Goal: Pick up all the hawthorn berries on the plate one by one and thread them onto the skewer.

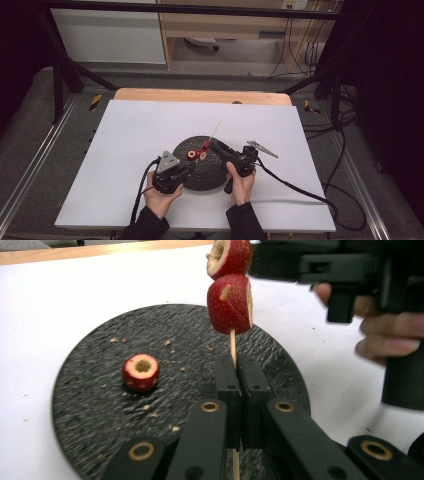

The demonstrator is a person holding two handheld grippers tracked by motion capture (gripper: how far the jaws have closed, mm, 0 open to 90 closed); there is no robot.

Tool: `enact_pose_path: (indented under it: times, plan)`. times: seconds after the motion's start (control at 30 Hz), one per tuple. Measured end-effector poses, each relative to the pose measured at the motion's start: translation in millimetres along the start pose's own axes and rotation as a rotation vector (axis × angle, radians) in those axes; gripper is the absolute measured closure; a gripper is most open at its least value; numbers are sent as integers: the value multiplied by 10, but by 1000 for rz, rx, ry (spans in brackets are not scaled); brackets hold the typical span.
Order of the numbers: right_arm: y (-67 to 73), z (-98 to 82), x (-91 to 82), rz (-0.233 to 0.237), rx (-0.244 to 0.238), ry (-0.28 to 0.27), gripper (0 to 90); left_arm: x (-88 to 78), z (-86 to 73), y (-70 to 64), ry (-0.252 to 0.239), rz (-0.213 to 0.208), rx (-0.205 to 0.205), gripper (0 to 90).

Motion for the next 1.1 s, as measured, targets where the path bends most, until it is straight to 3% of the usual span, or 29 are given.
enact_pose_path:
  times: [0.1,0.23,0.47,0.77,1.1]
  plan:
    - [-46,49,-52,-15,-41,43,331,-57,-4,49,7,-5,10,885]
    - [-104,67,-82,-14,-112,152,204,-149,-30,127,28,-13,32,886]
    - [-209,-3,-117,-37,-229,323,73,-362,-122,314,68,-6,69,885]
    - [-285,-75,-139,-60,-344,469,38,-607,-286,628,112,29,73,886]
    - [-228,-90,-34,-55,-459,624,37,-705,-386,781,146,37,86,885]
Point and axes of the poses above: each handheld gripper's, and its own axes: x roughly forward along the jaws, z roughly out of its top, y roughly to its left, the point moved 5 cm from there along x, roughly forward along the jaws, and after that the axes turned 11 degrees about -x, right-handed, at the moved point
